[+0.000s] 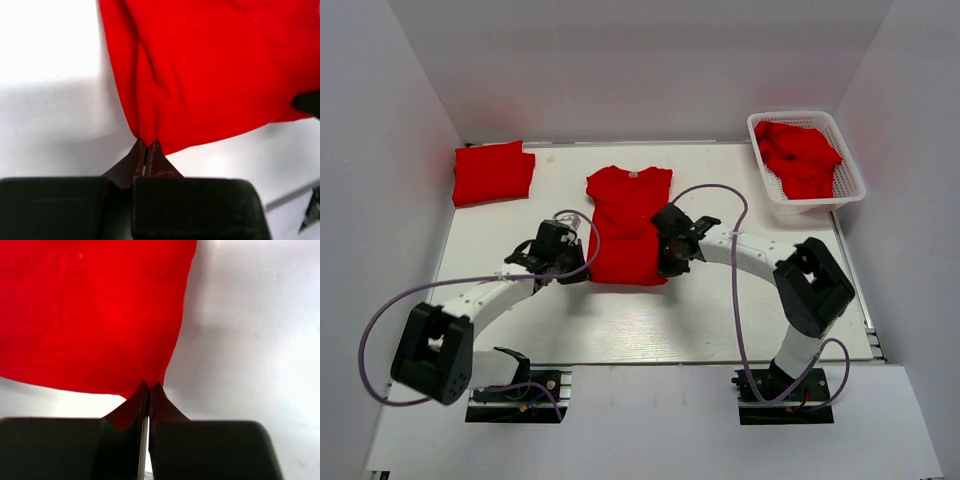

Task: Fold and stack the t-shirts
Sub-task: Grab one side of the 2/3 rectangular tshirt with both arms, then fold the long partially folded tshirt into a neat square

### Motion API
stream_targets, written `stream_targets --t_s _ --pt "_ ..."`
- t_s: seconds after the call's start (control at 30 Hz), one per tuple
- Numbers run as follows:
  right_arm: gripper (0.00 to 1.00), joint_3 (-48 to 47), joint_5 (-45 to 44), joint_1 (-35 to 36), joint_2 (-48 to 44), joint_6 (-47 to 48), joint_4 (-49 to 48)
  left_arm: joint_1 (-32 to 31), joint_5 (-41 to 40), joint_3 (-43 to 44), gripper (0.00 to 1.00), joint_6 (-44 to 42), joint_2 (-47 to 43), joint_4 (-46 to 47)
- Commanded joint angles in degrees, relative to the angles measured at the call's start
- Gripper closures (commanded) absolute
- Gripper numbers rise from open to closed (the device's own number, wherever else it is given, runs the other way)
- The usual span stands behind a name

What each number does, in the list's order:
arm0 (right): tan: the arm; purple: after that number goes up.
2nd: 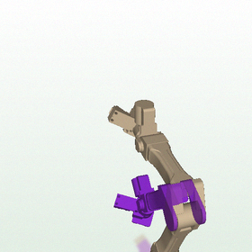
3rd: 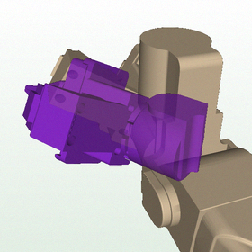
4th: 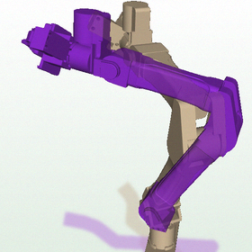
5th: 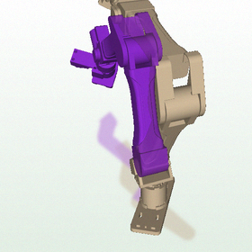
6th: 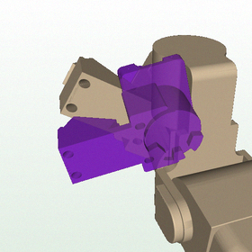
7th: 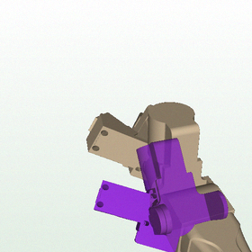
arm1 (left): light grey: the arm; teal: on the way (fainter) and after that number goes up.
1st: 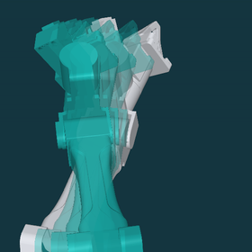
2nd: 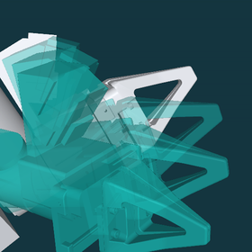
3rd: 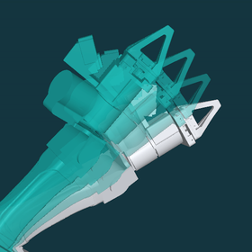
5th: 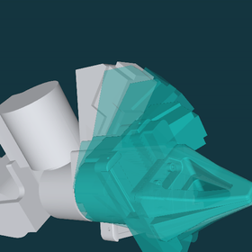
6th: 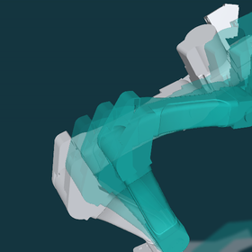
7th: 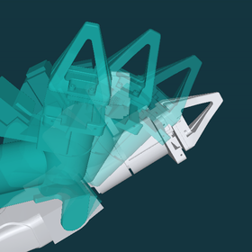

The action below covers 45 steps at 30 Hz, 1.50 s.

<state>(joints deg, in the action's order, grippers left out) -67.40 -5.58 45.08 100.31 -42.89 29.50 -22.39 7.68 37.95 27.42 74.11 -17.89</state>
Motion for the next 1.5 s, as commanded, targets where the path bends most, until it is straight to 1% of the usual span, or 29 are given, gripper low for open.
stream_targets --t_s 0.0,0.1,0.17,0.2,0.33,0.37,0.4,0.47,0.57,0.63,0.67,0.7,0.73,0.77,0.8,0.83,0.87,0.93,1.03,1.13,1.2,1.23,1.3,1.43,1.47 --pt "1.0 2.8 0.3 0.4 -5.8 3.3 8.9 -0.2 1.5 -3.6 1.0 0.4 -6.9 -6.0" --pt "1.0 5.0 1.8 0.4 -8.9 2.6 10.6 -0.7 2.5 -4.1 1.0 0.4 -11.4 -9.0" --pt "1.0 5.0 2.9 0.5 -11.1 2.4 11.8 -0.7 2.5 -2.4 1.0 0.4 -12.8 -12.4" --pt "1.0 4.5 2.9 0.4 -11.5 2.4 12.5 -0.7 1.8 -0.2 1.0 0.4 -13.3 -13.4" --pt "1.0 -0.3 -0.8 0.1 -13.0 3.8 14.5 -0.7 -0.5 6.6 1.0 0.4 -14.1 -15.4" --pt "1.0 -1.4 -0.7 0.0 -13.0 4.8 14.7 -0.7 -1.1 8.0 1.0 1.0 -13.1 -15.9" --pt "1.0 -5.0 -2.2 -0.1 -12.3 5.6 15.8 -0.7 -3.1 11.0 1.0 1.0 -12.2 -16.6" --pt "1.0 -7.6 -3.4 -0.4 -10.5 7.3 16.7 0.1 -4.9 14.1 1.0 2.6 -8.5 -17.9" --pt "1.0 -14.2 -5.7 -1.7 -6.7 9.4 19.4 0.1 -6.9 22.4 1.0 3.3 -3.8 -18.8" --pt "1.0 -19.6 -6.3 -3.0 -3.7 10.8 20.1 0.6 -8.2 25.4 1.0 3.3 0.7 -18.8" --pt "1.0 -22.1 -7.0 -3.9 -2.2 11.1 20.0 0.6 -9.4 28.5 1.0 3.3 2.3 -18.2" --pt "1.0 -23.3 -6.8 -4.9 -0.6 11.8 19.9 0.6 -10.1 30.1 1.0 3.3 3.8 -18.2" --pt "1.0 -27.5 -6.5 -5.3 0.2 12.7 19.9 0.6 -10.7 31.6 1.0 3.3 7.0 -18.2" --pt "1.0 -28.9 -5.9 -5.9 1.4 12.8 20.1 0.6 -12.1 34.8 1.0 2.7 8.7 -18.2" --pt "1.0 -30.2 -5.8 -7.4 4.1 13.3 20.2 0.6 -13.0 36.4 1.0 2.7 10.3 -19.1" --pt "1.0 -31.6 -5.4 -7.9 4.9 14.0 20.4 1.1 -13.7 38.0 1.0 2.7 11.8 -20.2" --pt "1.0 -35.6 -5.1 -8.3 7.0 14.5 20.4 1.1 -15.1 41.2 1.0 2.7 14.9 -20.2" --pt "1.0 -39.8 -3.0 -10.2 9.9 15.6 21.2 1.6 -15.6 43.7 1.0 2.7 17.5 -21.0" --pt "1.0 -45.9 -0.8 -12.5 15.1 16.3 21.9 2.8 -16.9 49.9 1.0 2.2 22.8 -21.0" --pt "1.0 -48.3 1.8 -14.1 17.9 17.0 20.9 3.4 -18.1 54.0 1.0 1.7 27.5 -22.0" --pt "1.0 -49.0 3.8 -14.7 19.2 17.4 18.2 4.1 -18.1 54.9 1.0 1.0 29.3 -20.6" --pt "1.0 -49.1 5.0 -15.5 20.3 16.6 17.5 4.1 -17.4 56.3 1.0 0.4 31.6 -20.1" --pt "1.0 -50.7 8.1 -16.4 22.1 18.0 16.2 4.7 -16.8 59.1 1.0 -0.1 34.2 -19.1" --pt "1.0 -50.9 10.2 -17.9 25.4 19.8 9.7 5.8 -15.9 62.1 1.0 -0.8 40.1 -18.0" --pt "1.0 -50.9 10.7 -18.5 25.6 19.6 8.7 5.8 -15.9 62.6 1.0 -0.8 40.7 -15.9"
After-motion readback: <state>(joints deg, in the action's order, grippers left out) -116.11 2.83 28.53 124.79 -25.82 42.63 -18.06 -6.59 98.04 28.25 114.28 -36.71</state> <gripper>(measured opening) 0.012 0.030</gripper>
